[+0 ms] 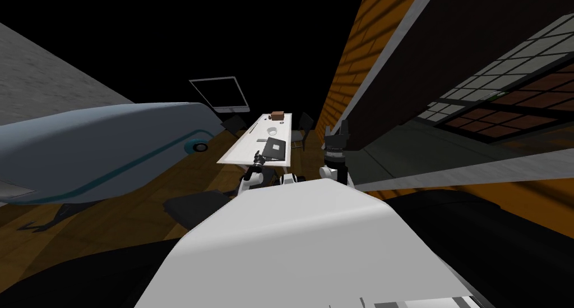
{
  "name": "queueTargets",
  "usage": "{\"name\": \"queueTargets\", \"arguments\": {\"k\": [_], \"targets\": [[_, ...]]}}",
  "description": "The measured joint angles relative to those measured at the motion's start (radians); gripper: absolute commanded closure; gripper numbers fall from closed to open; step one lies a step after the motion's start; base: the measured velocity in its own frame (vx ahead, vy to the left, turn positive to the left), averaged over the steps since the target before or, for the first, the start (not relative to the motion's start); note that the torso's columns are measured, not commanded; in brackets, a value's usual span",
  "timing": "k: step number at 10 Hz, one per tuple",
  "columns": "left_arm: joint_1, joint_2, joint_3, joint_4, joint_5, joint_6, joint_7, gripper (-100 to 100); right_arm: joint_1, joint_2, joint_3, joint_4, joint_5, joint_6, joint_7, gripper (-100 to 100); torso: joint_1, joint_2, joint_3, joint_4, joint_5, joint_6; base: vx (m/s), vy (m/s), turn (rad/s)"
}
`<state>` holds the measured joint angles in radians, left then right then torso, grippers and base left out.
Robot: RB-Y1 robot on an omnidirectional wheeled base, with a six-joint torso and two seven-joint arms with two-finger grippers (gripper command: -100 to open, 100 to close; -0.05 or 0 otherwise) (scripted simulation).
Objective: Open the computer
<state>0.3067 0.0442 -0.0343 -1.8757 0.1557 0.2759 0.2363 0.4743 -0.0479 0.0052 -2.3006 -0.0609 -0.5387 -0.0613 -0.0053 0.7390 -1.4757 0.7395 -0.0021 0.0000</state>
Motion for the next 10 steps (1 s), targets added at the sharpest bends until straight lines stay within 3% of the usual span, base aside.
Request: {"name": "queueTargets", "arguments": {"k": [8,9,10], "targets": [[0.061,0.014,0.018,-0.211,0.0,0.149,0.022,-100,0.0,0.0,0.0,0.0,0.0,0.0,0.0,0,0.005,0.0,0.0,-0.001,0.002,0.0,0.015,-0.01,-0.016],[0.062,0.014,0.019,-0.215,0.0,0.155,0.022,0,0.0,0.0,0.0,0.0,0.0,0.0,0.0,0,0.005,0.0,0.0,-0.001,0.002,0.0,0.0,0.0,0.0],[0.062,0.014,0.018,-0.214,0.0,0.155,0.022,0,0.0,0.0,0.0,0.0,0.0,0.0,0.0,0,0.005,0.0,0.0,-0.001,0.002,0.0,0.0,0.0,0.0]]}}
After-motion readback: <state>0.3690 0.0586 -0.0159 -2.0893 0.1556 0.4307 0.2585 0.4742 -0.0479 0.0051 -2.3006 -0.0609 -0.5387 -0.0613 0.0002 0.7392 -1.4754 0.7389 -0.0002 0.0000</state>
